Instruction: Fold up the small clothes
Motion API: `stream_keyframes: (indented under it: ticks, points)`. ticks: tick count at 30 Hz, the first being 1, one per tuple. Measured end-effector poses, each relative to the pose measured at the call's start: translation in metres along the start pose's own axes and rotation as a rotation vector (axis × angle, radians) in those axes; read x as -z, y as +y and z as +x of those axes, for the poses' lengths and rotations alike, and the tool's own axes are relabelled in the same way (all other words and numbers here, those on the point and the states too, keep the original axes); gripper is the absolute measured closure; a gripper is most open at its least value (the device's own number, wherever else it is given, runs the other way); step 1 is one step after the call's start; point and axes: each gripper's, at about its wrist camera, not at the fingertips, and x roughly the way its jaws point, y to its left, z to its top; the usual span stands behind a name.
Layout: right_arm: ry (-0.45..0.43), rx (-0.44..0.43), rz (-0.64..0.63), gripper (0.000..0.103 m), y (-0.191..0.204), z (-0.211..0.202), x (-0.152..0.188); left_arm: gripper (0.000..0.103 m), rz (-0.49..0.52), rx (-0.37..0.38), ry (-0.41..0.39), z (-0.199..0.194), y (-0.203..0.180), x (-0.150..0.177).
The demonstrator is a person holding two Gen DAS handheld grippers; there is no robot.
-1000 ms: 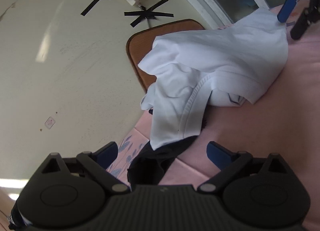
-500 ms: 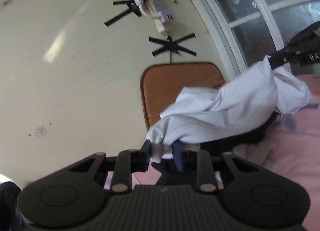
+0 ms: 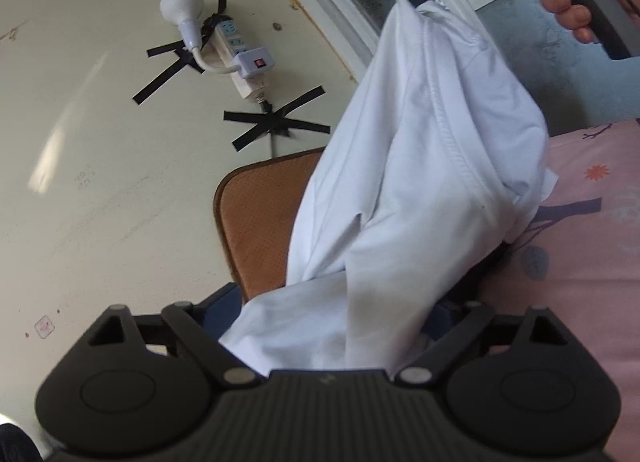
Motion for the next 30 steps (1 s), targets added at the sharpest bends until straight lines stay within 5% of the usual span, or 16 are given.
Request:
stream_keyframes:
  ticks: [2,4,6,7,15,22,26,30]
  points:
    - [-0.028,0.000,-0.002,0.099,0.004,0.000,-0.010,0.015,0.011,0.000,0.010,0.004,-0.007,-0.004]
    - [-0.065,0.012,-0.007,0.099,0.007,-0.002,-0.020,0.042,-0.016,0.008,0.036,0.013,-0.006,-0.005]
    - [-0.092,0.026,-0.015,0.099,0.008,-0.005,-0.032,0.089,-0.067,0.030,0.064,0.020,0.002,-0.005]
    - [-0.098,0.025,-0.021,0.099,0.009,-0.006,-0.038,0.097,-0.104,0.037,0.063,0.020,0.009,-0.006]
    - [-0.202,0.028,-0.042,0.099,0.030,-0.029,-0.083,0.099,-0.307,-0.293,-0.125,-0.051,0.105,-0.040]
    - [-0.426,-0.052,-0.094,0.099,0.068,-0.079,-0.154,0.100,-0.309,-0.560,-0.376,-0.177,0.156,-0.100]
    - [-0.511,-0.090,-0.087,0.099,0.067,-0.103,-0.197,0.100,-0.297,-0.631,-0.489,-0.242,0.173,-0.141]
    - [-0.508,-0.125,-0.056,0.099,0.051,-0.107,-0.231,0.099,-0.242,-0.652,-0.520,-0.280,0.184,-0.178]
